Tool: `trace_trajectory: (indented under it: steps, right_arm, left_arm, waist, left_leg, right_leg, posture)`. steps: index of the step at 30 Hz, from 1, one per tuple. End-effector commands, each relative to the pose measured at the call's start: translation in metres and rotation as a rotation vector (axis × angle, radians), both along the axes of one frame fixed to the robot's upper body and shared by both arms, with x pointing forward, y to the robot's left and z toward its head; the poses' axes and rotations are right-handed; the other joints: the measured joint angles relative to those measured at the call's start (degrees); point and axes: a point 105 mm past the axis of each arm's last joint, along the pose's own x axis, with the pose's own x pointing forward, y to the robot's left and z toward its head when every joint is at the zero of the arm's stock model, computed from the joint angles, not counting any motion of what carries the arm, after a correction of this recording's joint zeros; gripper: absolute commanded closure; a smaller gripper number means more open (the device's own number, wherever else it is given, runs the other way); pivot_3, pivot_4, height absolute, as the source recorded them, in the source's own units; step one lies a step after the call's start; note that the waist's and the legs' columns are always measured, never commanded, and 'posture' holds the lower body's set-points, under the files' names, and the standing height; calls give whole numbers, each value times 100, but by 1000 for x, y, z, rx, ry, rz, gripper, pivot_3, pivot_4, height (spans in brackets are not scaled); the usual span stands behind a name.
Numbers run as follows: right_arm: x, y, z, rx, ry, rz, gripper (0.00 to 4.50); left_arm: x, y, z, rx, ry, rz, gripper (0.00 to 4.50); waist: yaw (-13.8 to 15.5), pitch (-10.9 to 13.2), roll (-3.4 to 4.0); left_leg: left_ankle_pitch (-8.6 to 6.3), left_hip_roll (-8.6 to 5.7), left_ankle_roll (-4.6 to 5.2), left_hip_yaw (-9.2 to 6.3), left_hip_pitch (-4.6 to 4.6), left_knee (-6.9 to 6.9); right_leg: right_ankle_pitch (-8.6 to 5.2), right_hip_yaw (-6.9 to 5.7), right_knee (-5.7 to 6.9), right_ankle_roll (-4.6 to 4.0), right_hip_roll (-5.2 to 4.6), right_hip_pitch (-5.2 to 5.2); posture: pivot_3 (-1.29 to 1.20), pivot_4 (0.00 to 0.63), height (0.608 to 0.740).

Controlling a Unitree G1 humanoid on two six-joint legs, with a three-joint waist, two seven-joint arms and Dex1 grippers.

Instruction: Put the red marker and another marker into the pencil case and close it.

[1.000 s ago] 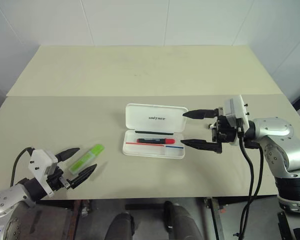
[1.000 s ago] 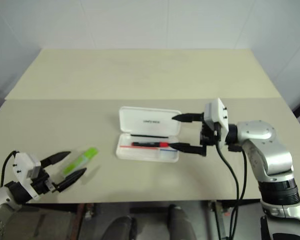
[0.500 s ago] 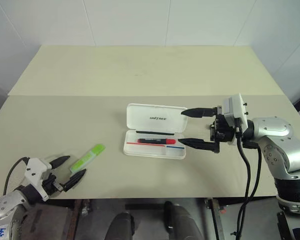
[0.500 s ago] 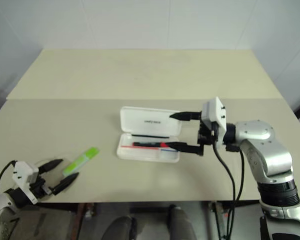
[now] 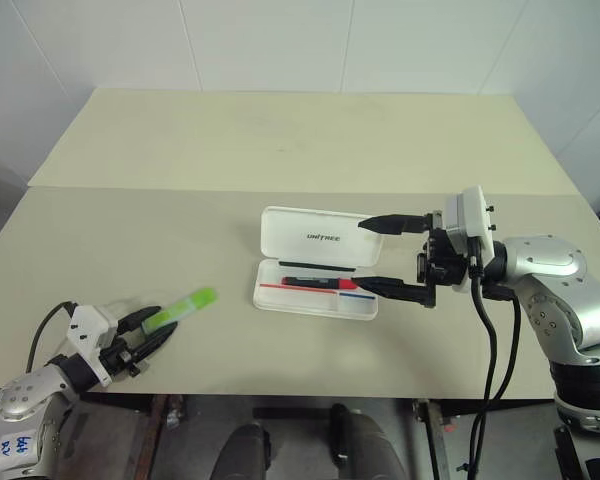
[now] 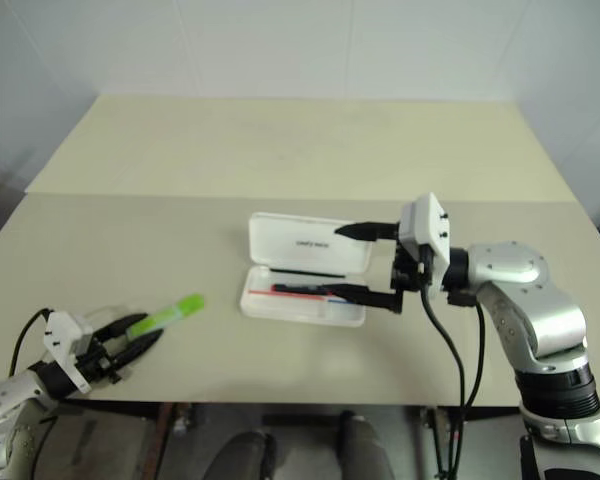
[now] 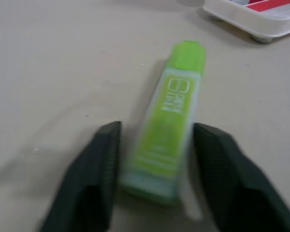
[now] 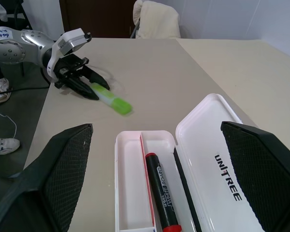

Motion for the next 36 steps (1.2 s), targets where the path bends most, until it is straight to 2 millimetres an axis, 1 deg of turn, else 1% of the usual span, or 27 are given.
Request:
trace_trajectory:
  steps: [1,3,4,8,13,19,23,25,28,29,32,36]
  right_arm:
    - [-8,5,8,13,-38,28,0]
    - [-8,5,7,13,-37,27,0]
    - [-8,5,7,13,-37,26,0]
    - [-8,4,3,9,-32,25,0]
    - [-8,5,0,6,-29,28,0]
    - [-8,8,-4,14,-27,33,0]
    - [-7,10,-5,19,-29,30,0]
    - [-8,8,-8,19,-23,17,0]
    - [-11,1,-14,4,-9,-11,0]
    - [-12,-1,-14,1,-9,-22,0]
    - [-14,-3,-14,4,-11,-43,0]
    - [-17,-5,-16,12,-16,-79,0]
  left_arm:
    - [-4,-7,-11,34,53,-46,3490]
    - [-4,-9,-11,52,56,-58,3483]
    - [-3,-13,-7,53,41,-68,3483]
    - [2,-34,23,16,-60,-114,3483]
    - [3,-49,57,6,-148,-185,3483]
    - [5,-60,84,43,-168,-318,3483]
    - [9,-62,92,69,-148,-385,3483]
    - [14,-65,94,111,-115,-465,3483]
    - [22,-72,95,162,-58,-576,3483]
    - [25,-76,98,157,-45,-609,3483]
    - [30,-83,104,158,-30,-664,3483]
    - [40,-95,104,175,-28,-733,3483]
  waist:
    - [1,0,0]
    - [3,0,0]
    - [3,0,0]
    - [11,0,-1]
    - [-16,-2,-5]
    - [-23,-2,-5]
    - [-21,-2,-6]
    - [-14,-2,-6]
    - [39,-3,-7]
    - [24,-3,-7]
    - [-9,-2,-6]
    - [-25,-2,-6]
  left_leg:
    - [0,0,0,0,0,0]
    - [0,1,0,0,0,0]
    - [0,1,0,0,0,1]
    - [0,1,0,-2,-3,1]
    - [0,4,0,-2,-3,-1]
    - [0,4,0,-4,3,-1]
    - [0,6,0,-4,3,-1]
    - [0,7,0,-4,2,0]
    - [0,6,0,-13,-3,2]
    - [0,4,0,-10,-2,2]
    - [0,4,0,-5,-7,0]
    - [-2,8,2,0,-6,-5]
  right_leg:
    - [0,0,0,0,0,0]
    - [0,0,0,0,0,0]
    - [0,0,0,0,0,0]
    - [0,0,-1,1,-2,0]
    - [1,-1,-1,2,3,0]
    - [0,-4,4,-17,30,0]
    - [-2,-5,9,-22,36,-1]
    - [-2,-5,9,-23,38,-1]
    - [-5,-13,6,-27,41,-1]
    - [-5,-12,7,-27,40,0]
    - [2,-7,11,-15,39,0]
    - [4,-3,13,-12,47,-1]
  posture:
    - [0,150,740]
    - [0,150,740]
    - [0,150,740]
    - [0,150,740]
    - [0,150,740]
    - [0,150,740]
    - [0,150,740]
    - [0,150,740]
    - [0,150,740]
    - [0,150,740]
    - [0,150,740]
    - [0,150,740]
